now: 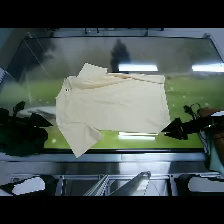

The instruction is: Fold the shirts.

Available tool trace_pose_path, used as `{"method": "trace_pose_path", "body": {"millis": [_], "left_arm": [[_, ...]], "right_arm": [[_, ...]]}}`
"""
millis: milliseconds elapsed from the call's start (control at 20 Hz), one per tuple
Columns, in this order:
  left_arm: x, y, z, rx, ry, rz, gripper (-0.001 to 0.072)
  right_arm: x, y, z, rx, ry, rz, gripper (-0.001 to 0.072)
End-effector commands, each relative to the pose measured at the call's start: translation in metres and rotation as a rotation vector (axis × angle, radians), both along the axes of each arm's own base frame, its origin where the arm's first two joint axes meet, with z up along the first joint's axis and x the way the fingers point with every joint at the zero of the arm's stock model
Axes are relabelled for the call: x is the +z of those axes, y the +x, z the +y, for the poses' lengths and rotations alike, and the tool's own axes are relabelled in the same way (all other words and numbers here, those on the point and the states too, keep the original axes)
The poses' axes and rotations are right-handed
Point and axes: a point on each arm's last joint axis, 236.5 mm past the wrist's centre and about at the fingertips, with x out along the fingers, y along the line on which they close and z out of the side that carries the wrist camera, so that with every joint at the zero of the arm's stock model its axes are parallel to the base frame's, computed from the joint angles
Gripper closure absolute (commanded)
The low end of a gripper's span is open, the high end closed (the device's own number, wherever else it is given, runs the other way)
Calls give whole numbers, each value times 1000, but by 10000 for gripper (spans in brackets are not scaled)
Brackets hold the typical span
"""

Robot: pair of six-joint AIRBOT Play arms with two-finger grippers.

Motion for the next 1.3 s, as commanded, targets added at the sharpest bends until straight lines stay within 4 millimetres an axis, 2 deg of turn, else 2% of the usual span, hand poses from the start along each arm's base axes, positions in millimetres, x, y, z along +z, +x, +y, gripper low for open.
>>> {"method": "trace_pose_path", "body": {"millis": [0,100,200,300,450,500,600,650,700,750,800,850,950,1150,1250], "left_arm": [[-15,-2,3,33,37,-3,123],[-20,5,9,55,71,-27,123],[-25,14,15,71,110,-56,123],[-29,31,11,79,145,-106,123],[-35,65,-21,96,111,-169,124],[-41,70,-34,82,88,-166,124],[-59,66,-62,-7,47,-108,129],[-65,62,-71,-44,23,-78,242],[-67,61,-77,-77,-3,-59,447],[-66,60,-79,-95,-29,-42,546],[-62,61,-80,-110,-51,-34,680],[-55,63,-79,-120,-68,-37,696],[-32,69,-75,-135,-95,-67,696],[47,94,-58,-129,-55,-273,693],[69,97,-50,-125,-16,-340,692]], "right_arm": [[-17,24,14,-40,-43,-91,500],[-15,27,17,-44,-35,-95,693],[-14,27,17,-43,-38,-100,692],[-12,29,18,-42,-35,-115,693],[-11,30,18,-44,-35,-119,692],[-11,30,18,-45,-35,-118,693],[-11,30,18,-44,-35,-118,692],[-11,30,18,-44,-34,-118,693],[-11,30,18,-44,-34,-119,693],[-11,30,18,-44,-34,-118,693],[-11,30,18,-44,-34,-118,693],[-11,29,18,-43,-31,-117,692],[-5,29,20,-32,-22,-131,693],[44,49,23,-29,-8,-306,694],[56,52,20,-25,-37,-353,693]]}}
